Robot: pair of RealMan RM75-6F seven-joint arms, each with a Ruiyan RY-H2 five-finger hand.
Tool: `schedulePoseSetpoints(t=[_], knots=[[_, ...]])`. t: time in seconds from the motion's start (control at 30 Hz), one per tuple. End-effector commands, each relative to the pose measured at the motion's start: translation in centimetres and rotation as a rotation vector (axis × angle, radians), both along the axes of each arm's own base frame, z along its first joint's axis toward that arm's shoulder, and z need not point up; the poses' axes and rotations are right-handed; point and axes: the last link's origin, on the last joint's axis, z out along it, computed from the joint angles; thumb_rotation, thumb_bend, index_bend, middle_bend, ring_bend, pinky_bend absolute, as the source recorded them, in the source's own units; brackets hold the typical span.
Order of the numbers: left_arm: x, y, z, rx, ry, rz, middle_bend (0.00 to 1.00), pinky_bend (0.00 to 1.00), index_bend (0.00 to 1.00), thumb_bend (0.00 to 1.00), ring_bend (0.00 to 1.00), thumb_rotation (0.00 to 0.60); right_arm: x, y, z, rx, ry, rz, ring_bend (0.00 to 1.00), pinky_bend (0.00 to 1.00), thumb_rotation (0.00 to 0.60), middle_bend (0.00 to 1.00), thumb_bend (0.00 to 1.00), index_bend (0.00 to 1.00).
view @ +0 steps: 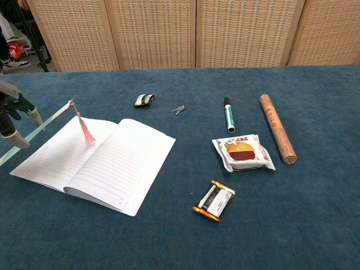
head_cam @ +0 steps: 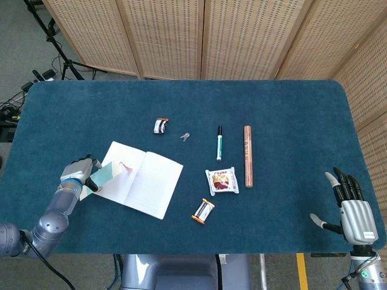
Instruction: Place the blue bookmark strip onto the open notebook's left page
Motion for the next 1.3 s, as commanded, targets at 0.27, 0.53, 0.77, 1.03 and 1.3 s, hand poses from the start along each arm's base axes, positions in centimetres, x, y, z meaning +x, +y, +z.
schedulePoseSetpoints(t=[0.27, 0.53, 0.77, 1.03, 1.3], knots=[[0.8, 0.3, 0.0, 0.027, -0.149, 0.155, 0.00, 0.00, 0.38, 0.35, 0.00, 0.600, 0.0, 0.2, 0.2, 0.001, -0.010, 0.009, 0.00, 0.00, 0.600, 0.00, 0.16, 0.00], [0.5, 0.7, 0.1, 0.062, -0.317, 0.302, 0.00, 0.00, 0.38, 0.36, 0.00, 0.600, 0.2, 0.2, 0.0, 0.009, -0.007, 0.017, 0.00, 0.00, 0.600, 0.00, 0.16, 0.00], [0.4, 1.0, 0.3, 0.067, -0.345, 0.325, 0.00, 0.00, 0.38, 0.36, 0.00, 0.600, 0.3, 0.3, -0.1, 0.011, -0.004, 0.020, 0.00, 0.00, 0.600, 0.00, 0.16, 0.00], [0.8, 1.7, 0.2, 0.090, -0.343, 0.330, 0.00, 0.00, 0.38, 0.36, 0.00, 0.600, 0.3, 0.3, -0.2, 0.013, -0.003, 0.025, 0.00, 0.00, 0.600, 0.00, 0.16, 0.00], [1.2, 2.0, -0.4, 0.100, -0.310, 0.327, 0.00, 0.00, 0.38, 0.36, 0.00, 0.600, 0.3, 0.3, -0.1, 0.014, -0.007, 0.024, 0.00, 0.00, 0.600, 0.00, 0.16, 0.00]])
